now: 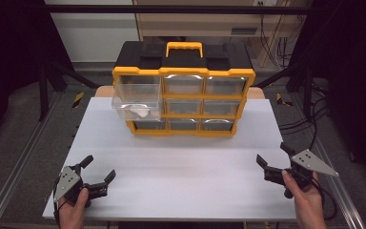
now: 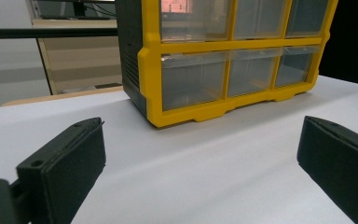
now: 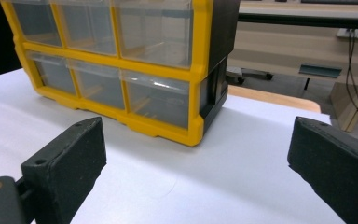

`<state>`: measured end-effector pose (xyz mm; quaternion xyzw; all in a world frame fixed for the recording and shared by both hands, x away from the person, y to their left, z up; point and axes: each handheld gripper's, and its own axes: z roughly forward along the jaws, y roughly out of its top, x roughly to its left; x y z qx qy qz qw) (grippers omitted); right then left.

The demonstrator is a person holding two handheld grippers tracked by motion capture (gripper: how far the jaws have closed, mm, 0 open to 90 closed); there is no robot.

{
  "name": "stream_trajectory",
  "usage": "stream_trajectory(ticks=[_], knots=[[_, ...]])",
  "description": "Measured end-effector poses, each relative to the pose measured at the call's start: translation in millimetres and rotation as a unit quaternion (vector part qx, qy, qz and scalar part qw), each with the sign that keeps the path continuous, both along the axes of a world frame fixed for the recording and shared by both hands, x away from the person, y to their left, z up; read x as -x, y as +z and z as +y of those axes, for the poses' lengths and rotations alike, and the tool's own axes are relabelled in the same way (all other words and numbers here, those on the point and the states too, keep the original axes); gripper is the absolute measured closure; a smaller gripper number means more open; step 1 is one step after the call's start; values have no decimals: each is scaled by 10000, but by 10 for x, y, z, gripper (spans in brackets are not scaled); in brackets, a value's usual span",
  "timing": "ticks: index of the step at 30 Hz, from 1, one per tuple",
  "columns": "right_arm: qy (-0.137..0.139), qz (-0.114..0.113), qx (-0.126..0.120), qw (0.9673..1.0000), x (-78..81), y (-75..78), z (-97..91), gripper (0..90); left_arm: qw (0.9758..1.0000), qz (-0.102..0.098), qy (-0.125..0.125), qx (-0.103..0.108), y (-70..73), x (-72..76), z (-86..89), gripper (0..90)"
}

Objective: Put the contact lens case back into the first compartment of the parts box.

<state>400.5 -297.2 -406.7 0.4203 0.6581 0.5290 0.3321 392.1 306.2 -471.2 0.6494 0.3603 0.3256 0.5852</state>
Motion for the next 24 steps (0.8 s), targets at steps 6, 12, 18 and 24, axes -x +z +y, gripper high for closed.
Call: stream_trajectory(ticks=[6, 12, 18, 24], knots=[[17, 45, -34, 10000, 34, -96, -14, 47, 10000, 3, -7, -4, 0, 0, -3, 8], [74, 77, -87, 9999, 51, -184, -6, 45, 10000, 8, -15, 2, 0, 1, -4, 8], [125, 166, -131, 9997, 52, -294, 12, 44, 10000, 9, -22, 1, 0, -1, -2, 8], [210, 204, -212, 9993, 55, -385, 52, 43, 10000, 4, -24, -11, 1, 1, -5, 8]])
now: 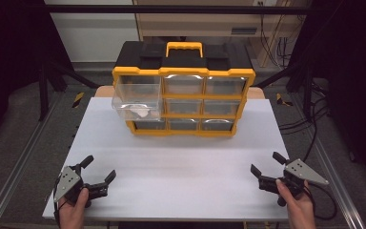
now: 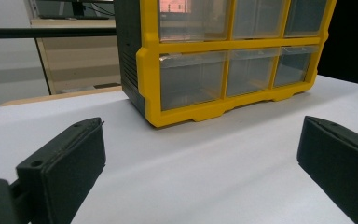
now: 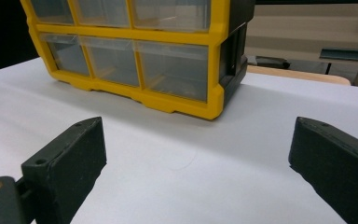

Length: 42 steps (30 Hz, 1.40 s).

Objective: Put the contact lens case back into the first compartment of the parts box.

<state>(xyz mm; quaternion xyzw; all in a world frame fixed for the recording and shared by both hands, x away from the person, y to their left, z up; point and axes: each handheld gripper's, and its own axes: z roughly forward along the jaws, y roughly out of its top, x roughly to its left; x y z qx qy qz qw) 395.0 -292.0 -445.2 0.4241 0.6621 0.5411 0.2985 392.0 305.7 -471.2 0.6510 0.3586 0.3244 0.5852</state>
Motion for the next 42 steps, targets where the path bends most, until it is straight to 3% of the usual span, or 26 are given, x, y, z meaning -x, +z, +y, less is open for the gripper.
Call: stream_trajectory(ticks=[11, 32, 42], knots=[[169, 114, -70, 9998, -37, -155, 127, 42, 10000, 7, 1, -2, -1, 1, 1, 8], [592, 75, -24, 9982, -142, -252, 378, 41, 9999, 96, 47, 2, -23, 35, 29, 7], [820, 96, 32, 9966, -224, -274, 619, 47, 9998, 160, -105, 46, -27, 50, 15, 7]])
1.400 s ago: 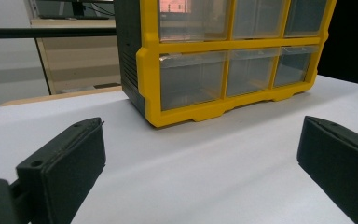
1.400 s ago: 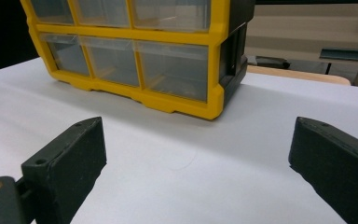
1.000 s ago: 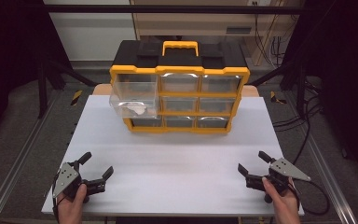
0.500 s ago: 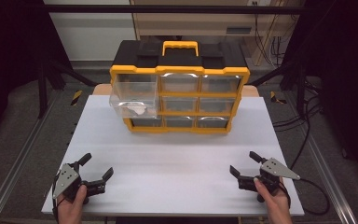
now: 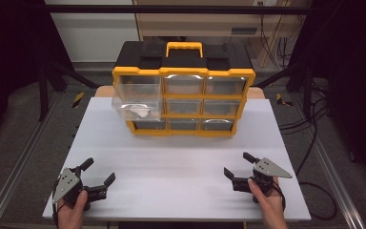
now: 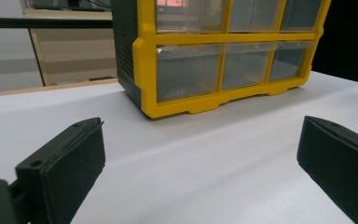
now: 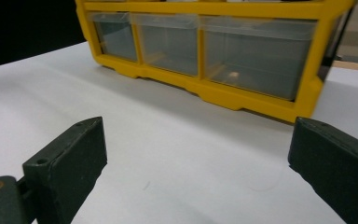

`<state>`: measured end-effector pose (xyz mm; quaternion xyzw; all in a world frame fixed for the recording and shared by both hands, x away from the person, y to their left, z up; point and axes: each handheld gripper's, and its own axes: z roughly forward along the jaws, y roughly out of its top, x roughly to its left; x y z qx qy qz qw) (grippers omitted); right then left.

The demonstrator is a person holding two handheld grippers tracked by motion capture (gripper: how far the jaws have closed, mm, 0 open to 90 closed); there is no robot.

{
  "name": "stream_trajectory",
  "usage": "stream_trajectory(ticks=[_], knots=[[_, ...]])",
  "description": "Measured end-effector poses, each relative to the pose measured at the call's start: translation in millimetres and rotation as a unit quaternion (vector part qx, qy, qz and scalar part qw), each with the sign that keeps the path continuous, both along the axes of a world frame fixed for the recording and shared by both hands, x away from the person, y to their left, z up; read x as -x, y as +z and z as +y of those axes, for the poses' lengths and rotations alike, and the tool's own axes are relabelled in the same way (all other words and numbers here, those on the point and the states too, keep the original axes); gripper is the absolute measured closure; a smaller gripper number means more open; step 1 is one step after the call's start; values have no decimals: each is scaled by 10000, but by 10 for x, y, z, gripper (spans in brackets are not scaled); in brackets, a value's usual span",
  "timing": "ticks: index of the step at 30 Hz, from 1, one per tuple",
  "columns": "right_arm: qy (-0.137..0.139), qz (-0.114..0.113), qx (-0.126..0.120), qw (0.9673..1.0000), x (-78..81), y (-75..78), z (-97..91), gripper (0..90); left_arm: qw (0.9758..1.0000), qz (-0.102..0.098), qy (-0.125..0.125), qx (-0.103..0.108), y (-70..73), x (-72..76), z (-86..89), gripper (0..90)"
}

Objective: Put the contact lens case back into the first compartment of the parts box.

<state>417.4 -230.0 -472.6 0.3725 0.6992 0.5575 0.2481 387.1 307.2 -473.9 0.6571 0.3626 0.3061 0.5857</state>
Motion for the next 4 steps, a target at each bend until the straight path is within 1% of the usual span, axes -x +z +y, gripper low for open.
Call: stream_trajectory(ticks=[2, 4], knots=[[-36, -17, 60, 10000, 5, -14, 49, 50, 10000, 49, -38, -7, -15, -4, -16, 7], [-190, -42, 97, 9998, 5, -9, 54, 49, 9999, 93, -56, -19, -25, -11, -26, 8]])
